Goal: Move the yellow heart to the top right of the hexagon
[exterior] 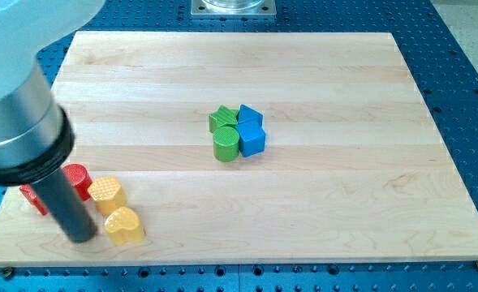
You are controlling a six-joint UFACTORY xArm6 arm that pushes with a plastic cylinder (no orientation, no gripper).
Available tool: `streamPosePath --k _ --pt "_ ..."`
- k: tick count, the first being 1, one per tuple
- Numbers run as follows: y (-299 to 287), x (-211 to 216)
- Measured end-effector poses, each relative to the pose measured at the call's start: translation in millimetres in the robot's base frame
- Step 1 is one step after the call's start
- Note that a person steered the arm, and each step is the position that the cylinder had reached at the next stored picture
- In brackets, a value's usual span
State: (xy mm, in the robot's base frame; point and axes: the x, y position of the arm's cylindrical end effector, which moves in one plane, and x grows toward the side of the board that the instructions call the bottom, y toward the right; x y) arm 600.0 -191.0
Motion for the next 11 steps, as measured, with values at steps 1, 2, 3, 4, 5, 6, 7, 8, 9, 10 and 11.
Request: streamPosePath --k 1,2,3,4,5,6,7,8,9,10,11 --pt "3.0 18.4" --pt "12.9 17.8" --pt "31.4 17.6" --pt "65.9 17.7" --pt "79.7 17.7" --pt "80.8 16.7" --pt "81.7 -18.7" --pt "73.9 -45.2" --pt "73.8 -46.5" --pt "73.8 -79.2" --pt "73.8 -82.4"
